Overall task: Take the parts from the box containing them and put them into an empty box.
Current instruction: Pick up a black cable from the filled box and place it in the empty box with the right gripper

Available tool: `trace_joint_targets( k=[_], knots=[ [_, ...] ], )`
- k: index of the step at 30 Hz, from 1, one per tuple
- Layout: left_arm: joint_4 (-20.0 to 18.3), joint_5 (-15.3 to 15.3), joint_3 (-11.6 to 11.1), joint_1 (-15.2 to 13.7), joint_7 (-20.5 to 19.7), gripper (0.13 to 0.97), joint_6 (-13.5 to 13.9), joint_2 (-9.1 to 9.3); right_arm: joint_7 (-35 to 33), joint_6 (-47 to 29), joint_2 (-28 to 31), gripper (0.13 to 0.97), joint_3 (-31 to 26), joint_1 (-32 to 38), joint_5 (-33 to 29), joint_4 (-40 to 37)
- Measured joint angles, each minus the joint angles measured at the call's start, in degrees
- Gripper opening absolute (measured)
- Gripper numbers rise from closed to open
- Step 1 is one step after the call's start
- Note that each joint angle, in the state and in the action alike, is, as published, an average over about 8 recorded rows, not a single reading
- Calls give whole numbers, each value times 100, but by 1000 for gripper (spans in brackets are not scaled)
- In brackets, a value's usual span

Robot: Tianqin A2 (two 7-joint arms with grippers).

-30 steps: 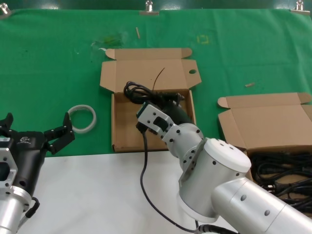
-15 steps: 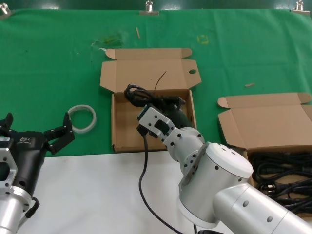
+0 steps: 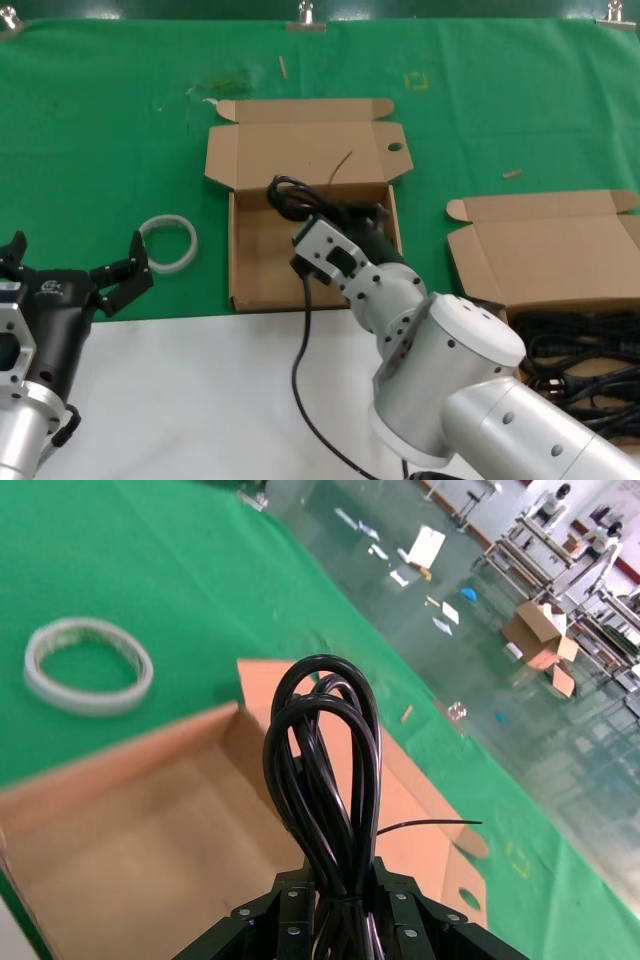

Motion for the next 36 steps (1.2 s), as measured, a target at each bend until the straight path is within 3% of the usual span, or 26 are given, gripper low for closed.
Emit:
trace_joint_targets(
  k=[23,36],
  knots=[
    [0,0,0,0,0,965,0,0,1747,-164,136,235,-1451,771,0,-85],
    [0,0,0,0,0,965,0,0,1461,13,245,235,-1215,516,0,65]
  ],
)
